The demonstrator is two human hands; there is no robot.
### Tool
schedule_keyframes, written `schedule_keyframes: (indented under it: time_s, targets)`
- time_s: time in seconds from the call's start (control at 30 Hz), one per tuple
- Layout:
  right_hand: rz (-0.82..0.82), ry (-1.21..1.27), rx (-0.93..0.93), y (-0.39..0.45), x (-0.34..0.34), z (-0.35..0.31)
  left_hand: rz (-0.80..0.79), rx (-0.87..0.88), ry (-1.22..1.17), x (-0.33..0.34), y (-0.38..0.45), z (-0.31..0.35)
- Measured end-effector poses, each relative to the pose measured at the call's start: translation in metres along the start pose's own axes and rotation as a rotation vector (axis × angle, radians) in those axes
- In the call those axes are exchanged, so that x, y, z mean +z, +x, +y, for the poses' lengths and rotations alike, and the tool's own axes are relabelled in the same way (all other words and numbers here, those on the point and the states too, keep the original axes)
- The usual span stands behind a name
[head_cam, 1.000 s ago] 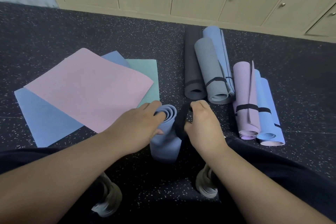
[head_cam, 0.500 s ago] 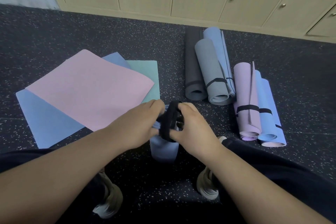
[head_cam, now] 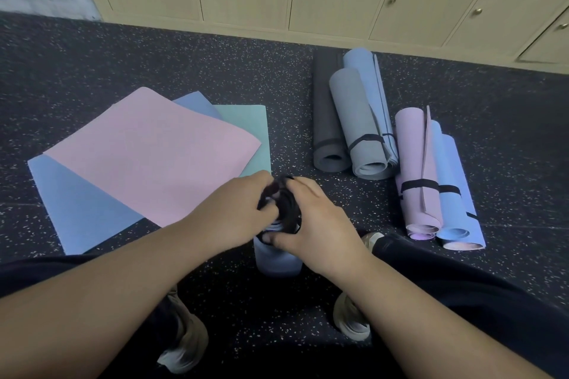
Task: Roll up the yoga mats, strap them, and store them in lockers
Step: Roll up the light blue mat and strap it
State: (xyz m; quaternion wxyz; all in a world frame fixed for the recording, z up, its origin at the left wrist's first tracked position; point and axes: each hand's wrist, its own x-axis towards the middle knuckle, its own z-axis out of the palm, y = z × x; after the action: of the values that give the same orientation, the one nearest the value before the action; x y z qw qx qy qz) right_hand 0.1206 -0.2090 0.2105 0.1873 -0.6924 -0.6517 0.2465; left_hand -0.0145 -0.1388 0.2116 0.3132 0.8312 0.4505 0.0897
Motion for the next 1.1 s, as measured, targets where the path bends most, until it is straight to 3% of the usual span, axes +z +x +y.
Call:
schedule_keyframes:
  time_s: [0.2,0.83,1.1]
  targets:
    - [-0.017,-0.017,-0.018,-0.0022,-0.0003,0.0007,-0.007,0.028,-0.123,-0.0050,-0.0014,-0.0010]
    - [-0.049,-0.099,0.011,-0.0008,0.0031,0.0019,0.108,0.137,-0.126,-0.0005,-0.0018,-0.0007]
    - [-0.048,-0.092,-0.036,0.0000,0.0074,0.0002,0.108,0.049,-0.058,-0.0009,0.0006,-0.0039]
